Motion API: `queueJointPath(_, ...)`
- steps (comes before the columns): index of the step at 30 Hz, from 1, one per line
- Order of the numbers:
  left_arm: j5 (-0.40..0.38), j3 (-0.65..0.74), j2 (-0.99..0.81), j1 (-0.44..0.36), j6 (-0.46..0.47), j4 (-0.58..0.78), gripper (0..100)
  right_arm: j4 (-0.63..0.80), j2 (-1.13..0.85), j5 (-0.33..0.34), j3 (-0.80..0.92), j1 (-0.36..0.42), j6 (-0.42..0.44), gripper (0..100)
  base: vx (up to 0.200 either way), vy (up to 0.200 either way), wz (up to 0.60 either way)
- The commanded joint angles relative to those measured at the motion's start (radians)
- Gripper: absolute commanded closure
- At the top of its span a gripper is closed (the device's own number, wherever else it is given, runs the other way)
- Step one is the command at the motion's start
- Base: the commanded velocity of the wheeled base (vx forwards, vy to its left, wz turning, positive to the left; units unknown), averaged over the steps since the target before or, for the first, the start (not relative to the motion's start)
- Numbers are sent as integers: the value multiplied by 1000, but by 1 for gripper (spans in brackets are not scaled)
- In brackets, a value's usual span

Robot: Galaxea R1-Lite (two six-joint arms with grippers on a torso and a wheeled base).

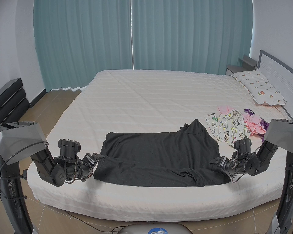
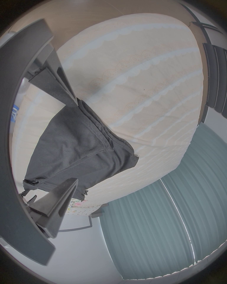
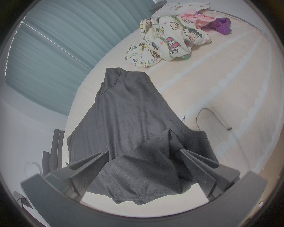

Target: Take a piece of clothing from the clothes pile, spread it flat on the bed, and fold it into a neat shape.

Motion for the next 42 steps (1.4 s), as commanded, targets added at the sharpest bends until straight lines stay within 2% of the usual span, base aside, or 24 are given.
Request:
queueJointPath(1,0,0,2,0,0,0,0,0,11,1,-4,2,6,0,0,0,0)
queueJointPath(7,0,0,2,0,0,0,0,0,24,4,-8,17,4,0,0,0,0)
queueJointPath(8,0,0,2,0,0,0,0,0,26,2,-10,17,4,100,0,0,0)
queueJointPath(14,0,2,2,0,0,0,0,0,26,-6,-20,8,12,100,0,0,0)
queueJointPath(20,1,-3,2,0,0,0,0,1,-3,-6,-16,-27,78,100,0,0,0)
queueJointPath(32,7,-23,-26,35,0,0,0,0,-51,-4,36,-52,84,100,0,0,0)
queueJointPath(37,6,-112,-12,49,4,12,0,-3,-57,4,52,-44,81,100,0,0,0)
queueJointPath(38,6,-113,-12,49,4,14,0,-3,-54,4,52,-44,81,0,0,0,0)
queueJointPath(42,0,-198,60,40,38,21,0,-23,-52,2,62,-40,78,0,0,0,0)
